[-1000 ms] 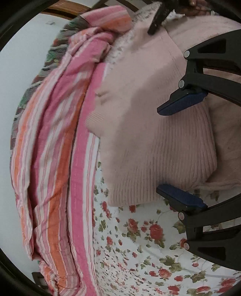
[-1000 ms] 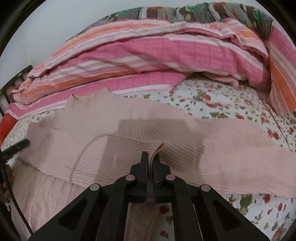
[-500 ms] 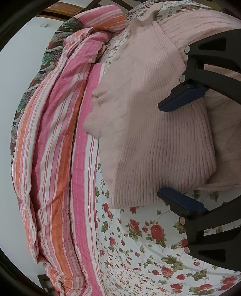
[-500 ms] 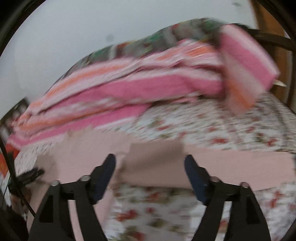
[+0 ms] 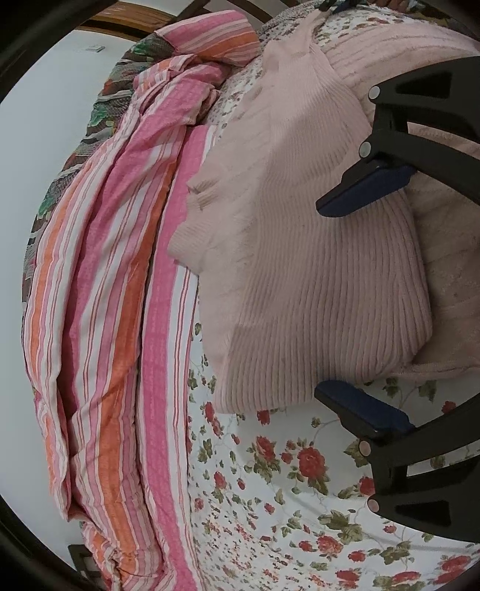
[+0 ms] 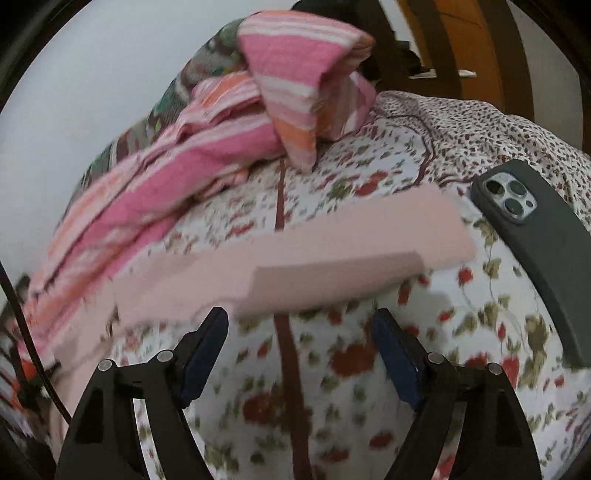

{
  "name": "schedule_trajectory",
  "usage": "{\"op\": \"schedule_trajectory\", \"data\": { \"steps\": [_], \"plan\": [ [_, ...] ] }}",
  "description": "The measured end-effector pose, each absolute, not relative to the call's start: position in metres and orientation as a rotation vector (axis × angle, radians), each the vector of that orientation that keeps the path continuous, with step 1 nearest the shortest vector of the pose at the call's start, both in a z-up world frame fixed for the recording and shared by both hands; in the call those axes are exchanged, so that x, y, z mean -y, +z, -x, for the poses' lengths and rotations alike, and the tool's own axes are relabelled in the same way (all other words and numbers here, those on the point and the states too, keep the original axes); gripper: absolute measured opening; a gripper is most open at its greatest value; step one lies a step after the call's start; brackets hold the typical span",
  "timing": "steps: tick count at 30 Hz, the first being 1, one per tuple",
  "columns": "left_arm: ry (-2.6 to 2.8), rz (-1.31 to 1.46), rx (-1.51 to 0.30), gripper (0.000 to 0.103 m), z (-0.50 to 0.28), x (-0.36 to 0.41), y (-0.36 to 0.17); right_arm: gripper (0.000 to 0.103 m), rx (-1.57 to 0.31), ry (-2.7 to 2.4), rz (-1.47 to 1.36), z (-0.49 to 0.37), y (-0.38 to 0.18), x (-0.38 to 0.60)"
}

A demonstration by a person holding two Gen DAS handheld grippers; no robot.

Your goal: Fold small clothes

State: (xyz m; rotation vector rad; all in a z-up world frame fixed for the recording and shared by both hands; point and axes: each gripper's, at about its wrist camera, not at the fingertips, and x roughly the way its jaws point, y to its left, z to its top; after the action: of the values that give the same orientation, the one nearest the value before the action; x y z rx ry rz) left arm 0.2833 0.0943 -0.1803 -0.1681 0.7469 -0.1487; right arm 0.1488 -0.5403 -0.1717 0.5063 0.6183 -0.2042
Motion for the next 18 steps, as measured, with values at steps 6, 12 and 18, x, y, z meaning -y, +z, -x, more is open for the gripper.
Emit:
{"op": "schedule_trajectory", "data": {
  "steps": [6,12,18],
  "plan": [
    [-0.161,0.194,-0.741,0.091,-0.283,-0.099,-0.181,0.041,-0.620,-0.337,-0.476,-0.174,-0.167,0.561],
    [-0.166,0.282,-0.725,0.091,-0.279,-0.114,-0.181,0.006,-0.581,-0.415,-0.379,-0.174,-0.149,0.554],
    [-0.175,0.461,-0.689,0.091,-0.264,-0.146,-0.177,0.006,-0.483,-0.393,-0.250,-0.180,-0.082,0.493]
  ]
}}
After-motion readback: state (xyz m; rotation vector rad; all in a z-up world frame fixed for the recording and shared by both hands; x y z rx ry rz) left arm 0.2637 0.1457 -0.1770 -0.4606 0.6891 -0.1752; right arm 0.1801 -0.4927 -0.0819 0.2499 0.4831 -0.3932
